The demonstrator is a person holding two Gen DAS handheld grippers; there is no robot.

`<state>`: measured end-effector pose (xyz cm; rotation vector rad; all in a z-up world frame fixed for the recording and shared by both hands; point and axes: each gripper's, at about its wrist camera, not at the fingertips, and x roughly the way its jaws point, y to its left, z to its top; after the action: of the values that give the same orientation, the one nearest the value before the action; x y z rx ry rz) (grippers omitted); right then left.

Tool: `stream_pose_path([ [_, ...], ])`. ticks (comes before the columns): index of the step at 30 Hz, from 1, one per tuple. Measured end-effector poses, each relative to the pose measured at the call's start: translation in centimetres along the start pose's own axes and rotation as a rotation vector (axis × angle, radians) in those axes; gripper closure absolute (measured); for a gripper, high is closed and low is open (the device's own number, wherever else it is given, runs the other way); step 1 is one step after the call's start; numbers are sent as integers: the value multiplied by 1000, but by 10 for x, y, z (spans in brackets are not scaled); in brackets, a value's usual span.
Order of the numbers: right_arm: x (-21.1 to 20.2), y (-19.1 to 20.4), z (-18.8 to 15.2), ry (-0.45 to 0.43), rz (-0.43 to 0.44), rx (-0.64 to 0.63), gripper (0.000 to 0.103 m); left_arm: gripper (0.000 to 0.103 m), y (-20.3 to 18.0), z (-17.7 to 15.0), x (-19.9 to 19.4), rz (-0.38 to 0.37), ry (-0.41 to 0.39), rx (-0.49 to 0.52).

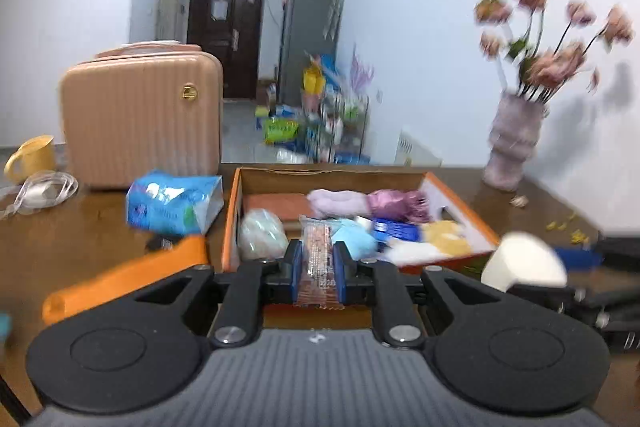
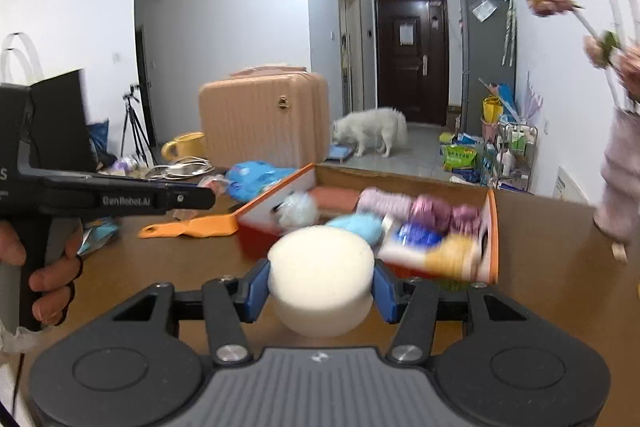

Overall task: Organize soft objects
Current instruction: 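Lift the candy and cylinder sponge and carry them over the box, then open both grippers to drop the candy and sponge into the box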

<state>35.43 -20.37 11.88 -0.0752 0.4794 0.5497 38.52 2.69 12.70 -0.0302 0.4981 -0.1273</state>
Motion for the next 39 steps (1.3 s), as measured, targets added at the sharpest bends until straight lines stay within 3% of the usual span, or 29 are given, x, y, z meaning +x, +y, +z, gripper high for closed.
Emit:
stream_pose_path([
  [3, 68, -20, 46, 131, 9, -24, 51, 86, 9, 25, 57, 15, 104, 55],
  [6, 131, -26, 70, 258, -19, -76, 51, 86, 16, 33, 109, 63, 209, 126],
  [11, 224, -36, 67, 487, -35, -58, 51, 85, 35, 21, 159, 55, 367, 107],
  [13, 236, -33, 57, 481, -27, -58, 51, 85, 41, 14, 166, 38, 378, 89],
  [17, 242, -26, 44, 479, 48, -67, 51, 84, 36, 8, 168, 26, 372, 108],
  [23, 247, -54, 35, 490, 135, 88, 44, 79, 35, 15, 167, 24, 383, 112],
  [26, 238, -49, 40, 500, 87, 47, 45, 59, 34, 19, 158, 8, 380, 112],
  [27, 232, -47, 43, 502, 72, 28, 45, 47, 34, 22, 154, 20, 372, 111],
  [30, 214, -46, 53, 500, 61, 13, 44, 38, 33, 29, 139, 12, 349, 101],
  [31, 205, -46, 58, 488, 47, 8, 39, 32, 31, 32, 134, 23, 340, 102],
  [34, 173, -47, 76, 435, 1, 11, 26, 26, 27, 44, 108, 48, 296, 107],
  [39, 102, -55, 108, 331, -55, 18, 26, 24, 18, 70, 50, 50, 211, 106],
])
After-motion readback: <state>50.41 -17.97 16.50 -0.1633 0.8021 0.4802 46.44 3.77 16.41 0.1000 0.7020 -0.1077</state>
